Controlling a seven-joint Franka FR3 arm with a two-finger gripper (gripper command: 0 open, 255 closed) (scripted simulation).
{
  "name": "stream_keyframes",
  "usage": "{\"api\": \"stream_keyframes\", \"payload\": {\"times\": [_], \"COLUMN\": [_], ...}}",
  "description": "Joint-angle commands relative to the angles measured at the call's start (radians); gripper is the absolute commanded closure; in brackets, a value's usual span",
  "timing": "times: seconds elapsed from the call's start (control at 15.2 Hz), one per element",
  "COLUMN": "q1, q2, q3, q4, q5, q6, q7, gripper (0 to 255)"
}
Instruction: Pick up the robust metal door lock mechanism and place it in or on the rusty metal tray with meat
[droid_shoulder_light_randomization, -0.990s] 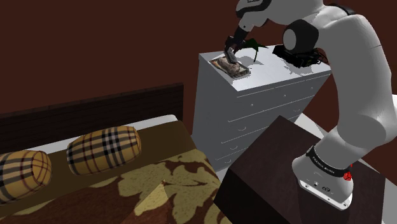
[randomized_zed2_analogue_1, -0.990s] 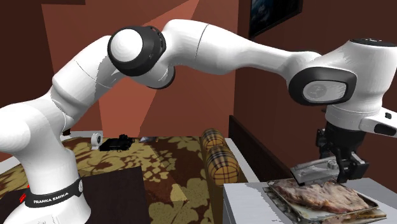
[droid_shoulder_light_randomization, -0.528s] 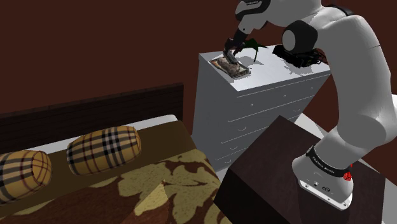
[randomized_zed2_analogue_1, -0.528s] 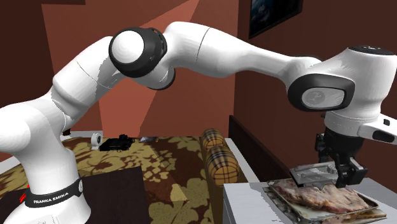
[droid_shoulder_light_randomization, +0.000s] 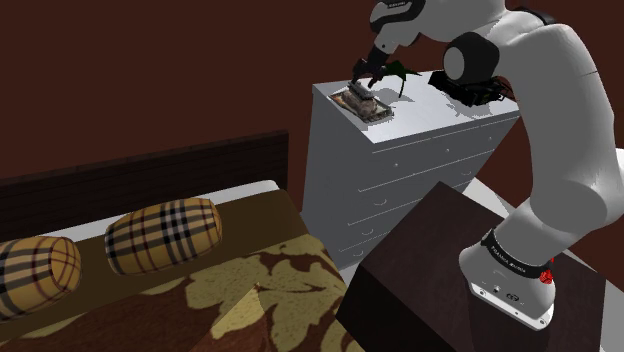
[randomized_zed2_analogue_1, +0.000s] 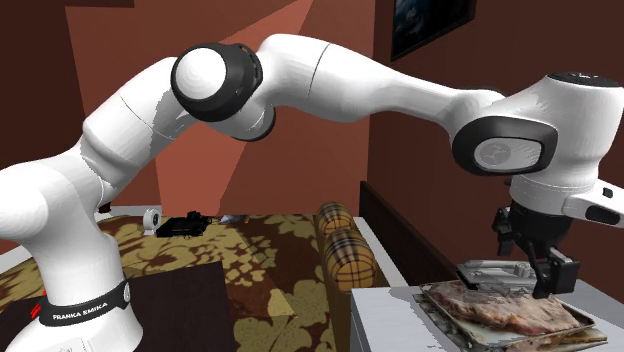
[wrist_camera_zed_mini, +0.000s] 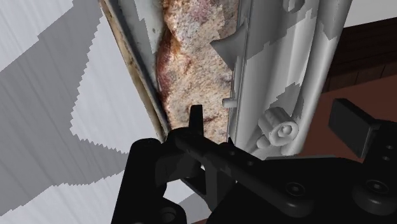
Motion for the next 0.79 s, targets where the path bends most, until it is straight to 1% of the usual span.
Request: {"api": "stream_keyframes", "payload": {"times": [0.0,0.26,0.73], "q1": [0.0,-0.013,-0.013], "q2": [0.001,-0.06,-0.06], "q3": [0.0,-0.018,-0.018], "q4": [0.001,0.014,0.014], "q5": [0.0,-0.02,-0.02], "q6": [0.0,-0.075,-0.075], "q7": [0.0,0.009,0.009], "gripper": [0,0,0]}}
